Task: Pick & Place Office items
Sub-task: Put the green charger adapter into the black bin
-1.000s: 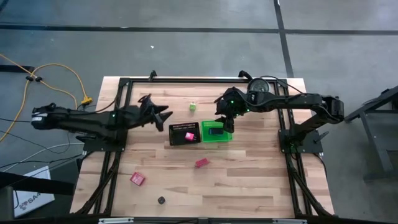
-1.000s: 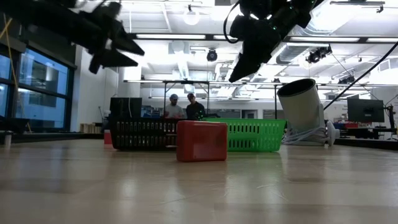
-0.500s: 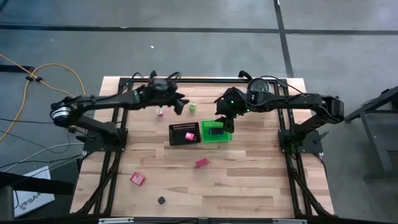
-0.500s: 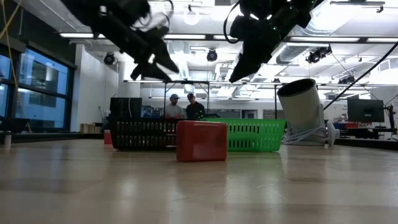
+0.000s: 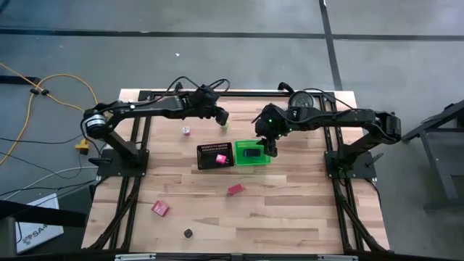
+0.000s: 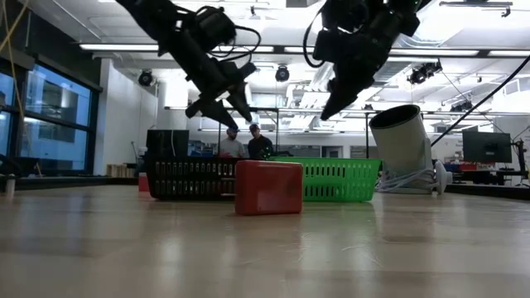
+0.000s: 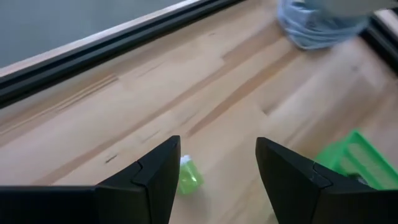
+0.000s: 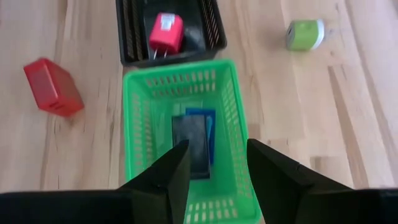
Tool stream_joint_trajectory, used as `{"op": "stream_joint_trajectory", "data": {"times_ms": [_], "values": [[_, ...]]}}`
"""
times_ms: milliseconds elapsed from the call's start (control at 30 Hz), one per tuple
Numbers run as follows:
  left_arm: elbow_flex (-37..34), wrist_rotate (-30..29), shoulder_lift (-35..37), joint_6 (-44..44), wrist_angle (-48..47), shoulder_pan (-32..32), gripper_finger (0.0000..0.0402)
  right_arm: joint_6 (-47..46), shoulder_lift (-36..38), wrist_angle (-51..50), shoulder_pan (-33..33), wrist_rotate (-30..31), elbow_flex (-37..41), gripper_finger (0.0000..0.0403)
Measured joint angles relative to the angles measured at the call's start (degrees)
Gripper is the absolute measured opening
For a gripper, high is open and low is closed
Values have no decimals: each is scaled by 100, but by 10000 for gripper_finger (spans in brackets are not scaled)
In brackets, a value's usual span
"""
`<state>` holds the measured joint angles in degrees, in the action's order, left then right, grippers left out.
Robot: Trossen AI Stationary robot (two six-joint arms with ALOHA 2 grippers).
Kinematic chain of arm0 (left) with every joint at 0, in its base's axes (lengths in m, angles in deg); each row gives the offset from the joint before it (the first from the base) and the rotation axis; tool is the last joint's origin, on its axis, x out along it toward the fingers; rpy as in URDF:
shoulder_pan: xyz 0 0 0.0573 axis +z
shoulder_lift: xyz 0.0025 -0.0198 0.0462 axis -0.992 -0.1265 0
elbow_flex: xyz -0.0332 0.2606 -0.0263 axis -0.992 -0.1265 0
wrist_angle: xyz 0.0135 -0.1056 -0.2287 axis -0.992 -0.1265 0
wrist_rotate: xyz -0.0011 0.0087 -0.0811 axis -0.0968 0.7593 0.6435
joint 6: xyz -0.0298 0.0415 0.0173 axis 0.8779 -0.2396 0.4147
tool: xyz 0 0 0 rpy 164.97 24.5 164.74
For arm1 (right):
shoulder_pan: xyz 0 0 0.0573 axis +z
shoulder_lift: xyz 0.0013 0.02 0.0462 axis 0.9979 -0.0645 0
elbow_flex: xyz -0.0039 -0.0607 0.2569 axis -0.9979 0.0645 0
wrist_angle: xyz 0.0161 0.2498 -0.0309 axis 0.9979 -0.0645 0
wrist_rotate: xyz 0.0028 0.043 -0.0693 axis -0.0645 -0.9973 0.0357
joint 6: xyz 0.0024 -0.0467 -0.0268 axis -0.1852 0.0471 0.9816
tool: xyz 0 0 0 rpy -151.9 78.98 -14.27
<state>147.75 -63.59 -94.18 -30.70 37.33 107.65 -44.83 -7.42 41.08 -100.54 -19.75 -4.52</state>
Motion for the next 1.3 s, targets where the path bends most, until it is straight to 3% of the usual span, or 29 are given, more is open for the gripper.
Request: {"op": "stream_joint_trajectory", "data": {"times_ms": [133,333,533,933,1300], "values": [[250,-301,-283,332,-261,-31,204,0,-1,-125,0,0,0,145],[610,-301,-732,1357,-673,-5,204,2,-1,-303,0,1,0,145],[922,-15,-1286,1850,-967,112,204,140,0,-495,0,1,0,145],[988,353,-1693,2183,-1130,-28,204,146,-2,-717,0,1,0,145],[986,-121,-1696,2127,-1316,-27,204,149,-2,-701,0,0,0,145]]}}
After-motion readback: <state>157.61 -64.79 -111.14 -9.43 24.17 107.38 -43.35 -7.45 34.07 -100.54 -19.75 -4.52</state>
